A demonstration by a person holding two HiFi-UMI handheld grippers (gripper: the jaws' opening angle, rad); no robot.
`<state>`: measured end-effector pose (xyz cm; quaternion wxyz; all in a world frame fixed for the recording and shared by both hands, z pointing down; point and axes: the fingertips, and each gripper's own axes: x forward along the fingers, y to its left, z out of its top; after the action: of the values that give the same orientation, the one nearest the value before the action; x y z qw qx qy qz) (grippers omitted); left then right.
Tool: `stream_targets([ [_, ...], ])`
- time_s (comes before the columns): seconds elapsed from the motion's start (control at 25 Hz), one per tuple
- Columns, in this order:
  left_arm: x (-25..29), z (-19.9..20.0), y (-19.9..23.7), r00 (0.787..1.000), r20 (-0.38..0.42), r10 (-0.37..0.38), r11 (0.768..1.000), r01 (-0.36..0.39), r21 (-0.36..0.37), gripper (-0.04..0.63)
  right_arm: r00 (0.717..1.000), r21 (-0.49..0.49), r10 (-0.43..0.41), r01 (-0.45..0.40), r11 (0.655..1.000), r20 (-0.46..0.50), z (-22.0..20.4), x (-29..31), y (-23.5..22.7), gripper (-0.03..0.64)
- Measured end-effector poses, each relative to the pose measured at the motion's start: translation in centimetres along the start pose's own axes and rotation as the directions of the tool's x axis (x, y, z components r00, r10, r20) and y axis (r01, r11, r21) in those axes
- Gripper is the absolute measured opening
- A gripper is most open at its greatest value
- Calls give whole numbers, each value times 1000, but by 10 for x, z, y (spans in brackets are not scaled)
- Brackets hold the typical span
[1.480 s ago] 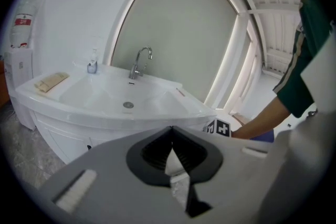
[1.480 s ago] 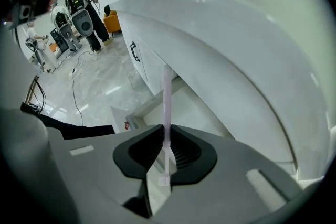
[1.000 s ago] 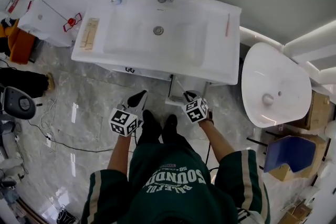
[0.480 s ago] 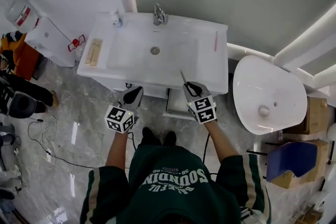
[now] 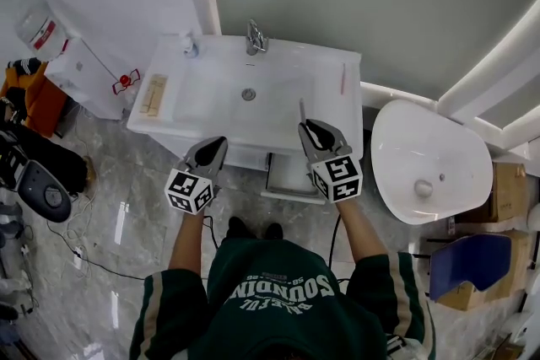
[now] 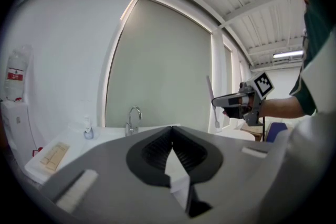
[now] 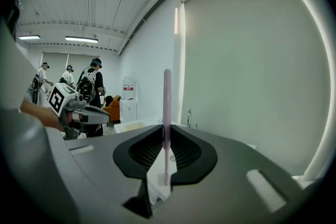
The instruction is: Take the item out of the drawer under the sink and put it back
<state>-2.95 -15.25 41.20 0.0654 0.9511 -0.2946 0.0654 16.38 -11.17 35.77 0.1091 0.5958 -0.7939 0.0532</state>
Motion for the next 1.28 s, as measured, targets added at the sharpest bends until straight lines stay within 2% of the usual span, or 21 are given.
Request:
stream_targets([
  [0.84,2,-10,-4,1000,-14,-18,1000,17,-19,51,1000,43,20,-20,999,1,-11,2,6,49],
  [1.08,3,-26,-6,999,-41,-28,999,26,-41,51,999,55,23,-20,998,-45,-35,3,10,49],
  [1.28,5,-49,-11,996,-75,-45,997,39,-73,51,993,73,32,-24,997,-115,-70,4,17,49],
])
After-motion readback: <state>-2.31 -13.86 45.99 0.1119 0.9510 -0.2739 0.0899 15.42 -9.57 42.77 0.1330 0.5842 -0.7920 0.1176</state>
